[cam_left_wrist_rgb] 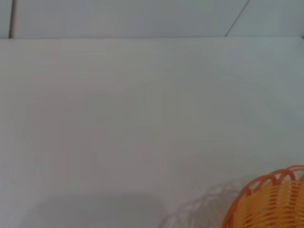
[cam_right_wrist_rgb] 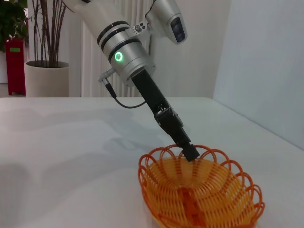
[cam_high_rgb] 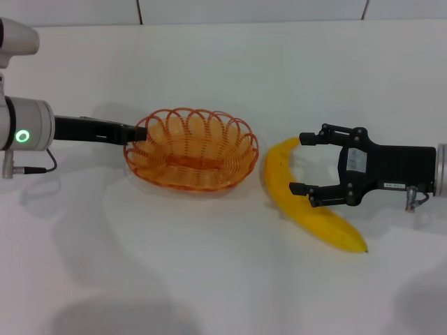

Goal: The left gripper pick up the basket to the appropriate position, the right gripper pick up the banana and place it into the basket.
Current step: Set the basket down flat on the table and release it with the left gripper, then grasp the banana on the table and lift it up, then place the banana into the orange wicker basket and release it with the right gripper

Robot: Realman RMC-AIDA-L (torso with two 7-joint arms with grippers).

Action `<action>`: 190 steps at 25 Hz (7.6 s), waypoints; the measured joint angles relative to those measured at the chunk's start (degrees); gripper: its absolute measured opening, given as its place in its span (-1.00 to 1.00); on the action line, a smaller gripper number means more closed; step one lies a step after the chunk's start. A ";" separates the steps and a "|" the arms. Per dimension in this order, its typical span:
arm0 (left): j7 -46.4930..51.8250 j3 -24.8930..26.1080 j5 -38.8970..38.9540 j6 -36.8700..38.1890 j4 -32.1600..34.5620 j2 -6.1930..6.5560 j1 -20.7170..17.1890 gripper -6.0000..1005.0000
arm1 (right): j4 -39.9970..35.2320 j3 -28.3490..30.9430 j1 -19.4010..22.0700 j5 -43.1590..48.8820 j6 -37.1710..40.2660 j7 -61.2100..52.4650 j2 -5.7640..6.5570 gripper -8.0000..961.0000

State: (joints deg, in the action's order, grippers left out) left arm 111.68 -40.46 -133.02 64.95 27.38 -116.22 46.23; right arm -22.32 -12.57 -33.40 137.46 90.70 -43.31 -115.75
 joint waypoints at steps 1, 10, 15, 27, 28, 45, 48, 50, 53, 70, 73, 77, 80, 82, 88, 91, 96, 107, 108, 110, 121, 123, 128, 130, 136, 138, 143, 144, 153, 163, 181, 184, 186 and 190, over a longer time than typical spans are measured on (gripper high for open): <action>0.17 -0.05 -0.02 0.00 -0.02 -0.01 0.00 -0.75 | 0.00 0.00 0.00 0.00 0.00 -0.01 0.00 0.85; 0.35 -0.06 -0.05 0.00 -0.05 -0.13 0.00 -0.73 | 0.00 0.09 0.00 0.00 0.00 -0.02 0.00 0.85; 0.12 -0.05 -0.01 0.15 -0.05 -0.20 0.02 -0.57 | 0.00 0.09 0.00 0.00 0.00 -0.02 0.00 0.85; -1.98 -0.05 0.52 0.71 3.52 -0.63 -0.65 0.06 | -0.05 0.09 0.76 -0.63 0.03 -0.02 0.39 0.85; -1.98 -0.05 0.65 1.32 5.25 -0.74 -1.30 0.13 | -0.04 0.09 0.77 -0.63 0.05 -0.02 0.42 0.85; -21.60 -9.97 28.31 12.35 16.72 -0.56 -17.79 0.42 | -0.19 0.09 1.64 -2.09 0.09 0.28 0.43 0.86; -36.80 -10.16 34.63 13.15 11.32 -0.66 -21.06 0.42 | -0.32 0.09 1.66 -2.13 0.08 0.36 0.30 0.86; -47.60 -10.10 38.29 14.01 6.32 -0.47 -22.98 0.42 | -0.35 0.09 1.72 -2.16 0.08 0.38 0.23 0.86; -58.12 -9.88 38.36 16.41 1.47 -0.07 -24.90 0.41 | -0.36 0.09 2.02 -2.19 0.15 0.38 0.24 0.85; -72.33 -6.71 39.03 18.59 -5.01 -0.24 -29.18 0.41 | -1.02 -0.58 2.79 3.04 0.89 -1.02 -0.27 0.85; -72.62 -6.69 39.05 18.58 -5.09 -0.19 -29.14 0.41 | -1.34 -1.36 1.82 3.61 2.98 -4.79 -0.28 0.85; -72.95 -6.65 39.07 18.70 -5.12 -0.16 -28.95 0.41 | -4.81 -3.13 0.79 3.62 5.89 -12.43 -0.24 0.85; -73.05 -6.61 39.07 18.89 -5.14 -0.15 -28.69 0.41 | -6.11 -6.32 0.04 3.62 4.44 -18.62 -0.35 0.85; -73.14 -6.57 39.07 19.00 -5.15 -0.14 -28.41 0.40 | -6.21 -8.02 -0.13 3.61 2.20 -20.43 -0.36 0.85; -73.16 -6.56 39.07 19.07 -5.15 -0.18 -28.11 0.40 | -5.72 -10.34 -0.59 3.61 -1.67 -20.86 -0.35 0.85; -73.17 -6.55 39.46 19.08 -5.15 -0.19 -28.11 0.40 | -5.55 -10.74 -0.61 3.60 -3.12 -20.88 -0.43 0.86; -73.19 -6.55 39.83 19.08 -5.15 -0.22 -28.12 0.40 | -5.14 -11.59 -0.61 3.63 -5.89 -20.84 -0.64 0.86; -73.19 -6.55 39.86 19.17 -5.15 -0.23 -28.12 0.40 | -4.87 -12.08 -0.62 3.27 -7.20 -21.82 -0.57 0.85; -73.19 -6.55 39.86 19.17 -5.15 -0.23 -28.13 0.40 | -4.93 -12.12 -0.61 3.26 -7.25 -22.07 -0.56 0.85; -73.19 -6.55 39.86 19.17 -5.15 -0.23 -28.12 0.40 | -4.97 -12.20 -0.61 3.30 -7.31 -22.59 -0.56 0.85; -73.09 -6.55 39.86 19.16 -5.15 -0.23 -28.13 0.40 | -5.28 -11.80 -0.57 3.01 -7.65 -24.55 -0.42 0.86; -73.08 -6.55 39.86 19.16 -5.15 -0.23 -28.13 0.40 | -5.28 -11.80 -0.56 2.98 -7.96 -24.58 -0.42 0.86; -73.05 -6.55 39.86 19.16 -5.15 -0.23 -28.13 0.40 | -5.27 -12.49 -0.62 3.45 -7.29 -24.58 -0.52 0.85; -73.04 -6.55 39.86 19.16 -5.15 -0.23 -28.13 0.40 | -5.14 -12.88 -0.62 3.53 -7.26 -24.58 -0.56 0.85; -72.94 -6.55 39.86 19.16 -5.15 -0.24 -28.13 0.40 | -4.82 -14.56 -0.75 3.32 -7.22 -24.59 -0.55 0.80; -72.92 -6.55 39.86 19.16 -5.15 -0.24 -28.13 0.40 | -4.82 -14.54 -0.77 3.20 -7.21 -24.59 -0.55 0.77; -72.92 -6.56 39.86 19.16 -5.15 -0.24 -28.13 0.40 | -4.90 -14.64 -0.78 3.31 -7.75 -26.06 -0.53 0.71; -72.93 -6.56 39.86 19.16 -5.15 -0.24 -28.13 0.40 | -4.95 -14.66 -0.79 3.39 -7.79 -26.51 -0.53 0.63; -72.84 -6.55 39.86 19.16 -5.15 -0.24 -28.16 0.40 | -5.28 -14.56 -1.38 3.21 -6.20 -27.44 -0.58 0.05; -72.92 -6.55 39.86 19.23 -5.15 -0.24 -28.21 0.40 | -7.61 -7.37 -1.23 2.83 -6.24 -28.99 -0.41 0.01; -72.84 -6.87 39.76 19.45 -5.33 -0.28 -27.55 0.40 | 3.70 -2.78 -7.03 -5.47 2.92 -4.77 -0.77 0.03; -72.88 -7.10 39.44 19.45 -6.64 -0.20 -26.61 0.40 | 7.07 -4.30 -9.41 -5.33 -2.73 -3.22 -0.83 0.04; -72.90 -7.18 39.27 19.43 -7.28 -0.12 -26.20 0.40 | 9.05 -5.28 -10.74 -5.35 -7.18 -3.09 -0.98 0.04; -72.46 -7.24 39.18 19.37 -7.65 -0.09 -26.21 0.40 | 12.85 -7.60 -12.99 -5.32 -14.41 -2.57 -1.28 0.04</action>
State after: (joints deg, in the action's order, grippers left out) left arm 39.22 -47.71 -93.84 84.32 19.73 -116.31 20.01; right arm -9.47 -20.17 -46.39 132.14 76.30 -45.88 -117.03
